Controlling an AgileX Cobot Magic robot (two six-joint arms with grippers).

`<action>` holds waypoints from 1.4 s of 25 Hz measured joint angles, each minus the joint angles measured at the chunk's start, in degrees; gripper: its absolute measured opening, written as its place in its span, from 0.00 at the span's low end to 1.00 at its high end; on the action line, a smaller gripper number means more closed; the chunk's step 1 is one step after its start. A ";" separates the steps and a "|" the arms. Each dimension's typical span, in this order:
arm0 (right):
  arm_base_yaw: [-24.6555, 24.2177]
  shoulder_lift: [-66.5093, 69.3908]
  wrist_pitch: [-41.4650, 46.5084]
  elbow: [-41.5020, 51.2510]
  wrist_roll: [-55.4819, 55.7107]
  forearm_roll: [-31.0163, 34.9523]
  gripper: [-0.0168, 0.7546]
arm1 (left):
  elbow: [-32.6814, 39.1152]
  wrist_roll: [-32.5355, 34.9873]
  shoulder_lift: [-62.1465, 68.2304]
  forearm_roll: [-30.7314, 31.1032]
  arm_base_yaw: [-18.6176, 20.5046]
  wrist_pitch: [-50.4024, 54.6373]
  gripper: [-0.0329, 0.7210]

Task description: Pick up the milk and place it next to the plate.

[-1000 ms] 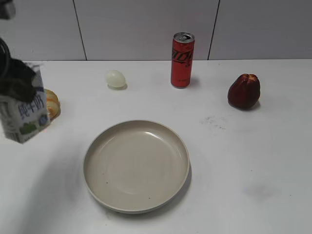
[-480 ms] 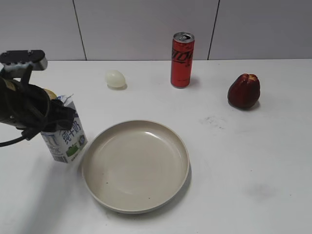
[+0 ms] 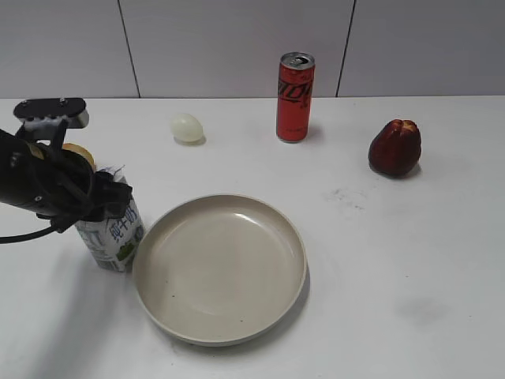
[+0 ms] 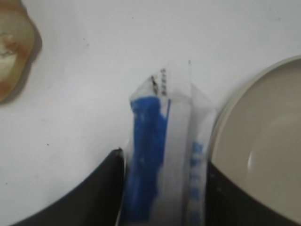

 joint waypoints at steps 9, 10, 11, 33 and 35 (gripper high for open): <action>0.00 0.00 0.00 0.00 0.00 0.00 0.63 | -1.62 0.00 -4.34 -3.17 0.00 7.30 0.94; 0.00 0.00 0.00 0.00 0.00 0.00 0.63 | -2.67 0.00 -6.22 -3.22 0.06 9.22 0.95; 0.00 0.00 0.00 0.00 0.00 0.00 0.63 | -3.74 0.00 -8.39 -3.16 0.36 10.91 0.96; 0.00 0.00 0.00 0.00 0.00 0.00 0.63 | 7.68 -0.17 -57.53 14.08 21.38 49.32 0.82; 0.00 0.00 0.00 0.00 0.00 0.00 0.63 | 10.91 -0.24 -63.83 14.09 21.38 49.59 0.82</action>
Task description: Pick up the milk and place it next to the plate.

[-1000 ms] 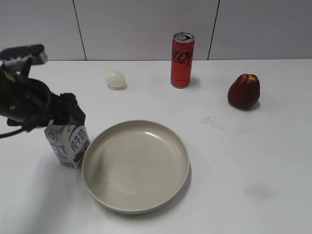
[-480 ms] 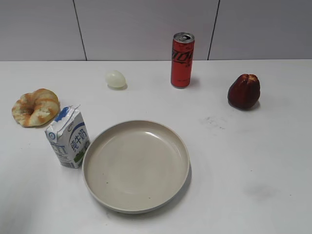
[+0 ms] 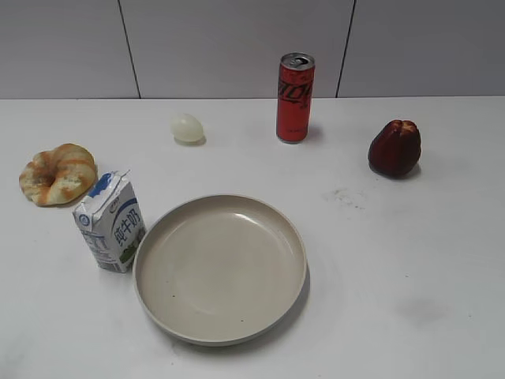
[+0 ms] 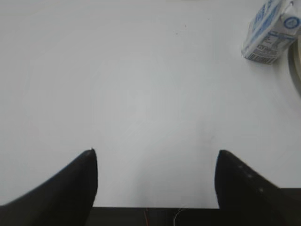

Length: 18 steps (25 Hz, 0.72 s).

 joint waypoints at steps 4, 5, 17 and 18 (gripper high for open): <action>0.00 0.00 0.00 0.00 0.00 0.00 0.63 | 3.88 0.00 -10.59 0.80 0.00 -0.05 0.82; 0.00 0.00 0.00 0.00 0.00 0.00 0.63 | 4.01 0.13 -12.25 1.06 0.00 -0.12 0.81; 0.00 0.00 0.00 0.00 0.00 0.00 0.63 | 4.01 5.26 -16.93 -2.12 0.00 -0.22 0.81; 0.00 0.00 0.00 0.00 0.00 0.00 0.63 | 4.01 5.30 -16.99 -2.17 0.00 -0.17 0.81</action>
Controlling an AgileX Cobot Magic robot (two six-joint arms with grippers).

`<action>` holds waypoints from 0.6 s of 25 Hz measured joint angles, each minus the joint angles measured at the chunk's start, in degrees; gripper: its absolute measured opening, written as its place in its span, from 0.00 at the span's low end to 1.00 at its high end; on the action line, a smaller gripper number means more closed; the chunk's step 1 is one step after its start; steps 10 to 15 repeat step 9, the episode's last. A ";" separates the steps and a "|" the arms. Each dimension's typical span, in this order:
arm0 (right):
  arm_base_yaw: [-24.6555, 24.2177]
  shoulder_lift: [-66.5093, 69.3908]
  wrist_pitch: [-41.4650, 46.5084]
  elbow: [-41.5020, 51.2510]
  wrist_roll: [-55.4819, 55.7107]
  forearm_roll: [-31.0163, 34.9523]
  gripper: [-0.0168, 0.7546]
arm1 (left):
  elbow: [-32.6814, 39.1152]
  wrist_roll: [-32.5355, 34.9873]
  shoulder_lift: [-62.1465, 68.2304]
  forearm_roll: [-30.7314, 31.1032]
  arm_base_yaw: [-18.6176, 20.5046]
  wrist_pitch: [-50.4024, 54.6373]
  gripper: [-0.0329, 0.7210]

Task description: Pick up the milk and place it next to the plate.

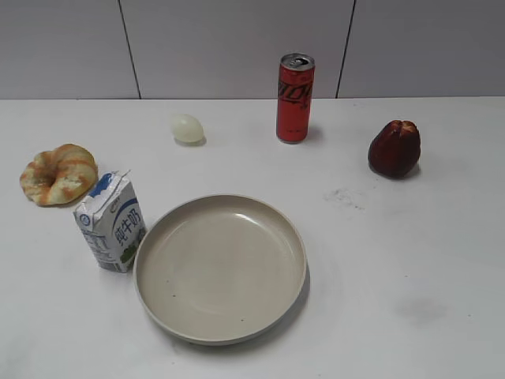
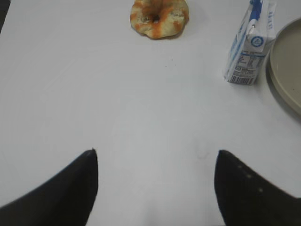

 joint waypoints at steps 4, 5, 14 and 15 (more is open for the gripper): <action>0.00 0.00 0.00 0.00 0.00 0.00 0.63 | 0.00 0.11 -1.74 -0.12 1.11 -0.06 0.81; 0.00 0.00 0.00 0.00 0.00 0.00 0.63 | 0.00 0.11 -2.69 -0.12 1.73 -0.06 0.81; 0.00 0.00 0.00 0.00 0.00 0.00 0.63 | 0.00 0.11 -8.88 -0.12 4.14 -0.06 0.81; 0.00 0.00 0.00 0.00 0.00 0.00 0.63 | 0.00 0.11 -8.88 -0.12 4.14 -0.06 0.81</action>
